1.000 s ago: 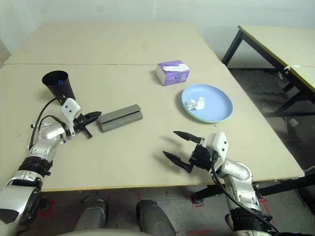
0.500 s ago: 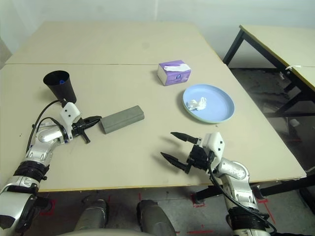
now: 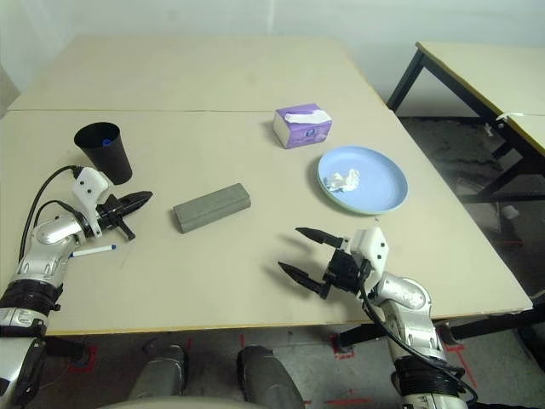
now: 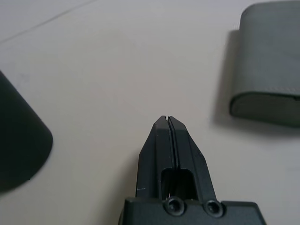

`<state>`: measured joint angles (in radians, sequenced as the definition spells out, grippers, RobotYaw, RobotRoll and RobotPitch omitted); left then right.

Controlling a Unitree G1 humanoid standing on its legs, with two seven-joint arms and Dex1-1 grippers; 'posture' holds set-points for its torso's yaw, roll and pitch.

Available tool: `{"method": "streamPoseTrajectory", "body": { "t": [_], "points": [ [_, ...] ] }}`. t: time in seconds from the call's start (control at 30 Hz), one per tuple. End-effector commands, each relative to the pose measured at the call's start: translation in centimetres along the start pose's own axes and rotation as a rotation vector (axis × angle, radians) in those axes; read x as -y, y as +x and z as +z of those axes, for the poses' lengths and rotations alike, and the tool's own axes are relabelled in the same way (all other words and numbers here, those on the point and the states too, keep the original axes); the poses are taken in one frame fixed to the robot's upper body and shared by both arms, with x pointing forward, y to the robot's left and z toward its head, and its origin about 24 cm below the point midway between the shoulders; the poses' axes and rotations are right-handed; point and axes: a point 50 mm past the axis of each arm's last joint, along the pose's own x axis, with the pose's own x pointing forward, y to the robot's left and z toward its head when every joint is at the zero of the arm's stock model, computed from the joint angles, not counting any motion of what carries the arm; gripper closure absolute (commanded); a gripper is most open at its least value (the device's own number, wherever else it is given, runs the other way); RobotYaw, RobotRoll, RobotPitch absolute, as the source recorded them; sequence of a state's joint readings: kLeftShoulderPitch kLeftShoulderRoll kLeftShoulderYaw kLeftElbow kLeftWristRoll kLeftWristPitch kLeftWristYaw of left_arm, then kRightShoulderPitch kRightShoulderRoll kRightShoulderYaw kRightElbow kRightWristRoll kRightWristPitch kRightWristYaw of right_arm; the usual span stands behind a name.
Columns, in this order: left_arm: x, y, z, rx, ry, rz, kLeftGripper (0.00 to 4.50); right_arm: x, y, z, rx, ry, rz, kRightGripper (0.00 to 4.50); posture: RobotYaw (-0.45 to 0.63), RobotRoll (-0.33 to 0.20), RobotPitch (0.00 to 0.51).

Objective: Organize and tidy the items on the table.

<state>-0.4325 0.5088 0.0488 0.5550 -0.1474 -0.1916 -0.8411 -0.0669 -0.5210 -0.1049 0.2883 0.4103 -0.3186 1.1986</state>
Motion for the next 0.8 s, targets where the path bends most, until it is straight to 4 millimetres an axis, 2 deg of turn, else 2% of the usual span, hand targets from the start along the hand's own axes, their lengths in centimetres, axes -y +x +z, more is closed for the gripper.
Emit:
{"method": "streamPoseTrajectory", "body": {
  "t": [0.03,0.23,0.37,0.6,0.8],
  "points": [
    [0.5,0.4,0.6,0.048,-0.032,-0.014,4.47,0.0,-0.1,-0.1,-0.002,-0.001,0.002,0.00,-0.08,0.000,0.112],
    [2.3,2.4,2.2,0.170,-0.102,-0.103,4.47,-0.1,-0.1,-0.2,-0.005,-0.001,0.004,0.00,-0.10,0.000,0.114],
    [3.9,3.2,2.3,0.187,-0.117,-0.196,4.47,-0.2,-0.4,-0.1,-0.010,-0.004,-0.001,0.00,-0.11,0.000,0.114],
    [5.1,2.8,1.9,0.192,-0.131,-0.293,4.47,-0.3,-0.5,-0.1,-0.018,-0.005,-0.006,0.00,-0.11,0.000,0.115],
    [4.8,2.1,1.4,0.152,-0.107,-0.281,4.47,-0.3,-0.4,0.0,-0.016,-0.006,-0.005,0.00,-0.11,0.000,0.116]
  ]
}}
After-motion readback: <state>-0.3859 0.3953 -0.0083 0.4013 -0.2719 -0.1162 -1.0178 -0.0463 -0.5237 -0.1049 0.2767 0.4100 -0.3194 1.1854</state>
